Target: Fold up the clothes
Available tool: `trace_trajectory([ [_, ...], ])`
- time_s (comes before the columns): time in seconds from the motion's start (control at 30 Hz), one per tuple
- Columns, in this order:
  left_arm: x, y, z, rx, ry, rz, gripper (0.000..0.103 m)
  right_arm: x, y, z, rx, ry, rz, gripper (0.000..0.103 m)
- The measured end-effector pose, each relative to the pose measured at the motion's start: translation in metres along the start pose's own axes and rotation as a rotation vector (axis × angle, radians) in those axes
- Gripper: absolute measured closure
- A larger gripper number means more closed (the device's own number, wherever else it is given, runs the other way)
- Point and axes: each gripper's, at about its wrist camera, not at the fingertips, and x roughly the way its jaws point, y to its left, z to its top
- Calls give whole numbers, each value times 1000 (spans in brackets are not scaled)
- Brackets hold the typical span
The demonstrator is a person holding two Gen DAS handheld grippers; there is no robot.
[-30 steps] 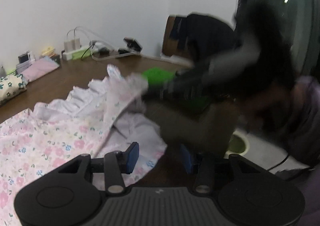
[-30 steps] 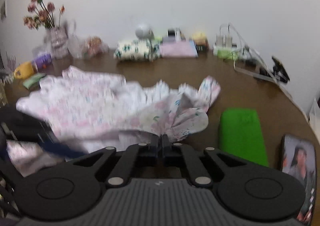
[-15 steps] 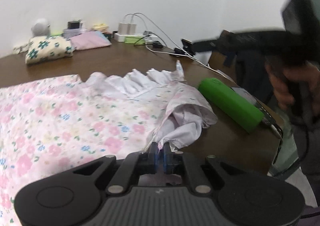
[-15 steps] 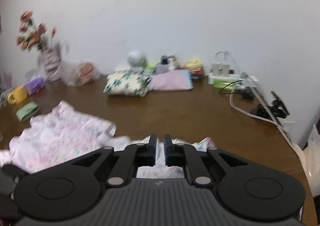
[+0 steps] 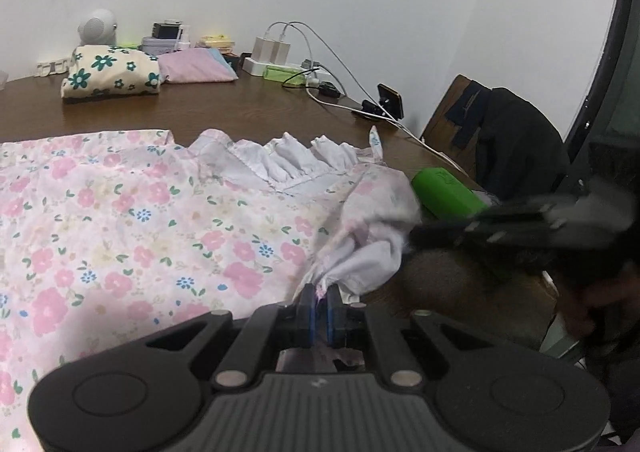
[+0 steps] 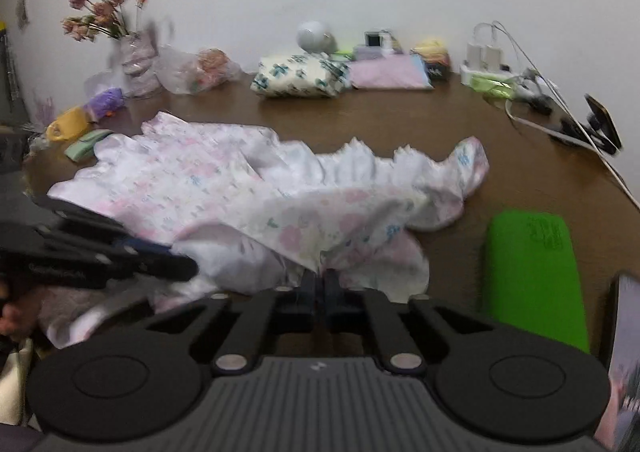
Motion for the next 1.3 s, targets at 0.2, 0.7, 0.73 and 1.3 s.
trace_trajectory([
  [0.2, -4, 1, 3, -8, -19, 14, 99, -40, -18, 57, 32, -154, 124, 100],
  [0.7, -1, 8, 0, -8, -17, 10, 97, 4, -17, 17, 83, -86, 22, 61],
  [0.73, -1, 9, 1, -8, -16, 9, 97, 5, -15, 8, 77, -57, 43, 61],
  [1.3, -2, 1, 1, 23, -21, 17, 89, -13, 23, 2, -288, -52, -64, 101],
])
